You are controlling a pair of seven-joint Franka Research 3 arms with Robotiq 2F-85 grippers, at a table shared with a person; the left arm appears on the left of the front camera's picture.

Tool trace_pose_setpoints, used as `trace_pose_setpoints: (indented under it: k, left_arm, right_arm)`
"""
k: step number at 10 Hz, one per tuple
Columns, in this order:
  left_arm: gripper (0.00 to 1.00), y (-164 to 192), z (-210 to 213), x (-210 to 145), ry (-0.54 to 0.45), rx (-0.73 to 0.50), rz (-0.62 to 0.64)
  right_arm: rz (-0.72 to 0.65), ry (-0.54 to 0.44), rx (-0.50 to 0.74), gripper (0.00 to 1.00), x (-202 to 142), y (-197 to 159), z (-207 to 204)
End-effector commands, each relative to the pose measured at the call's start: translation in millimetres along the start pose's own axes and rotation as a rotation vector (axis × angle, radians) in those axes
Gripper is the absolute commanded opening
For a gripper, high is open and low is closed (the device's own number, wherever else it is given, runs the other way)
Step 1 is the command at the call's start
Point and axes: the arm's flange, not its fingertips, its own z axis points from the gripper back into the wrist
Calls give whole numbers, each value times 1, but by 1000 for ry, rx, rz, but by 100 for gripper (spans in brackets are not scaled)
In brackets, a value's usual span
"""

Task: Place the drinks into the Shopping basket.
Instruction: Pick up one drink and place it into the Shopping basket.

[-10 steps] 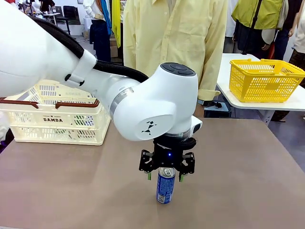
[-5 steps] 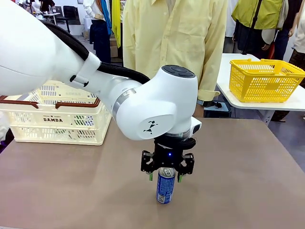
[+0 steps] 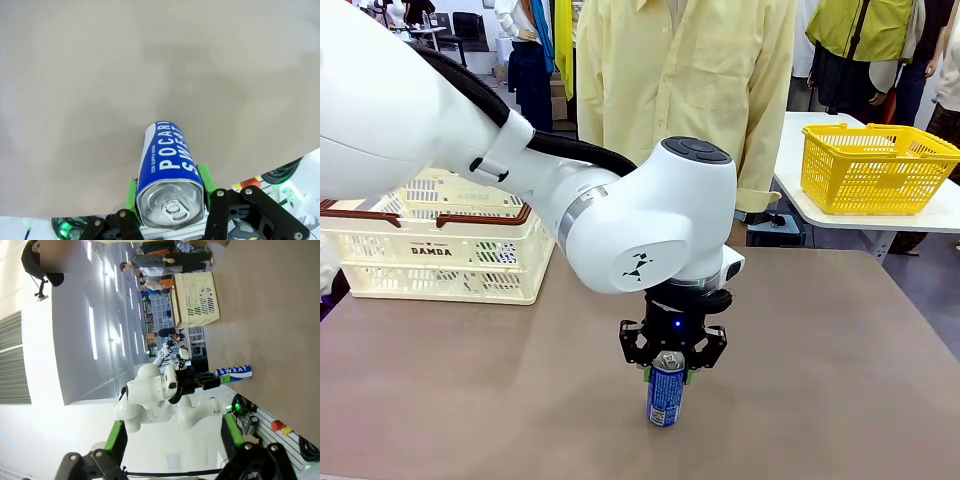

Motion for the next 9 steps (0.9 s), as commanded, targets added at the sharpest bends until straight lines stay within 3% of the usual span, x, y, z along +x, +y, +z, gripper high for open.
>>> trace_pose_setpoints:
  k: [1, 3, 4, 5, 7, 9]
  left_arm:
    - [0, -5, 0, 5, -23, 22, 6]
    - [0, 10, 31, 0, -15, 2, -28]
    - [0, 43, 72, -5, -82, -27, 18]
    - [0, 80, 116, -11, -115, -115, -31]
    - [0, 169, 203, -5, -273, -211, 56]
    - [0, 261, 239, 11, -350, -193, 173]
  right_arm:
    - [-12, 0, 5, 100, -2, 4, -1]
    - [-12, 0, 5, 100, -2, 4, -1]
    - [-12, 0, 5, 100, -2, 4, -1]
    - [-12, 0, 5, 100, -2, 4, -1]
    - [-12, 0, 5, 100, -2, 4, -1]
    - [-12, 0, 5, 100, -2, 4, -1]
